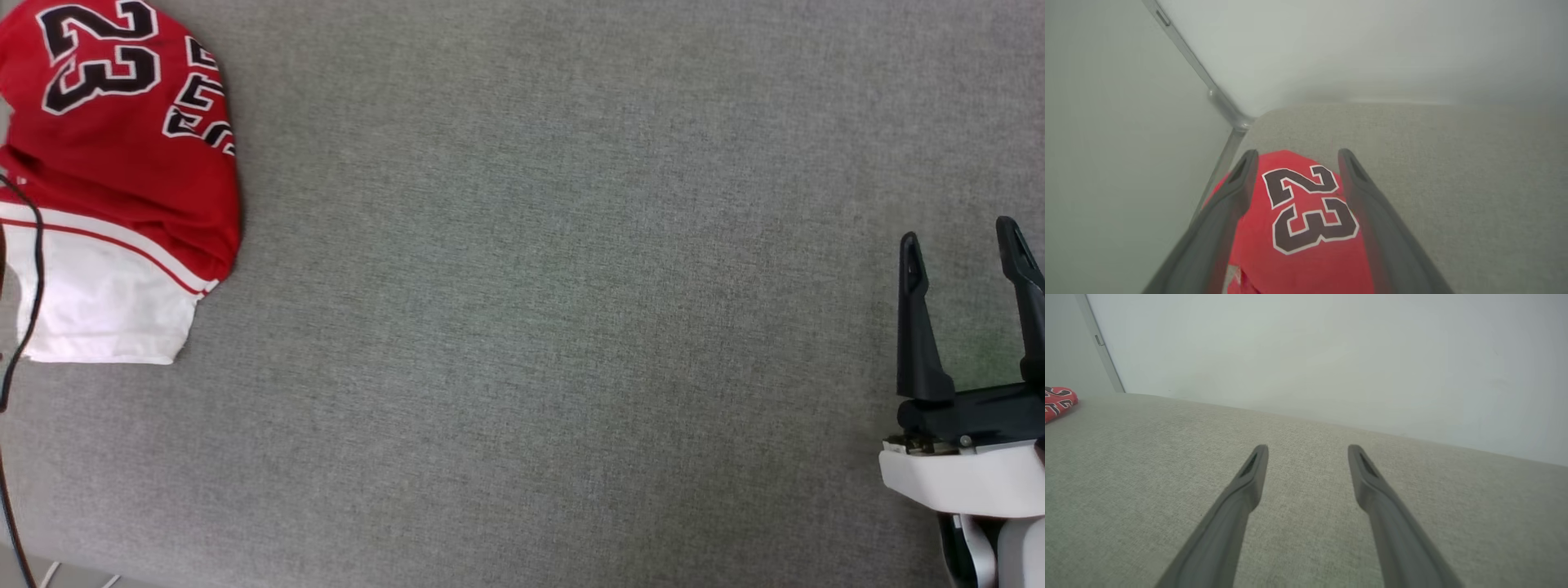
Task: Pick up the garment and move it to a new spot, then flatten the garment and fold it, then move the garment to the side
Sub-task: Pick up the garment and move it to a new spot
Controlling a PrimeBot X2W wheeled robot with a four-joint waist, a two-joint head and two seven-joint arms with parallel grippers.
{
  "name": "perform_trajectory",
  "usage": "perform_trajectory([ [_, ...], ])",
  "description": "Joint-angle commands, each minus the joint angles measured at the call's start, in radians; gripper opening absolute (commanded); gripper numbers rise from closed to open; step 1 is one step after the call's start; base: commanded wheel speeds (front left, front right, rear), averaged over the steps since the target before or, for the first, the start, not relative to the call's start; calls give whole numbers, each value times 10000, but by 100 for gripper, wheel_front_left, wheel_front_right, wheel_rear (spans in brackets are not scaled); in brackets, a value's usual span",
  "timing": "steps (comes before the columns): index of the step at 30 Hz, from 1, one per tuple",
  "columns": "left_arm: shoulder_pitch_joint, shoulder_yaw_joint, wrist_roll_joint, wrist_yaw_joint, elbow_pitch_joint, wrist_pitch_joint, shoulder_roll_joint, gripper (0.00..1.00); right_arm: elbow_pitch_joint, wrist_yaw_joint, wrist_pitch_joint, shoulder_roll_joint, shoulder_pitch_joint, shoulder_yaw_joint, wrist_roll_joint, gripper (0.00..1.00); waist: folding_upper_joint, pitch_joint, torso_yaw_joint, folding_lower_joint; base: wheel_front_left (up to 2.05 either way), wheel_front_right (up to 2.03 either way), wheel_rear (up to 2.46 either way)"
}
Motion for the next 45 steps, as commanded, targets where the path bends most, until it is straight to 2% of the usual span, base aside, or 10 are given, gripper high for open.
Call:
perform_trajectory([
  [1, -93, -433, -419, 7, 22, 650, 154, 100, -88, -3, -21, -85, -150, -17, -37, 100, 0, 168, -77, -1, 0, 0, 0],
  [4, -286, -1163, -1225, 6, 35, 1935, 709, 100, -156, -3, -21, -121, -269, -17, -70, 100, 0, 430, -183, -1, 0, 0, 0],
  [12, -76, -2681, -3212, 5, 315, 4901, 1243, 100, -224, -3, -21, -206, -490, -7, -75, 100, 0, 1034, -482, -1, 0, 0, 0],
  [16, 156, -3295, -3521, 5, 479, 5505, 1292, 100, -217, -3, -21, -208, -616, -35, -52, 100, 0, 1281, -577, -1, 0, 0, 0],
  [22, 496, -4019, -3651, 3, 1009, 5525, 758, 100, -100, -3, -21, -201, -669, 13, -20, 100, 0, 1413, -639, -1, 0, 0, 0],
  [23, 507, -4100, -3675, 3, 1070, 5491, 740, 35, -70, -3, -21, -195, -685, 24, -14, 100, 0, 1389, -647, -1, 0, 0, 0],
  [24, 484, -4174, -3705, 3, 1126, 5454, 762, 0, -39, -3, -21, -186, -697, 40, -9, 100, 0, 1339, -657, -1, 0, 0, 0],
  [35, -680, -4867, -3140, 4, 36, 4106, 1905, 0, 280, -3, -21, 46, -410, 222, 86, 100, 0, -140, -633, -1, 0, 0, 0],
  [42, -1340, -5434, -2997, 4, -1162, 3728, 2128, 0, 516, -3, -21, 221, -161, 351, 196, 100, 0, -1201, -750, -1, 0, 0, 0],
  [45, -1567, -5631, -2959, 4, -1669, 3709, 2028, 0, 591, -3, -21, 267, -94, 380, 245, 100, 0, -1545, -890, -1, 0, 0, 0],
])
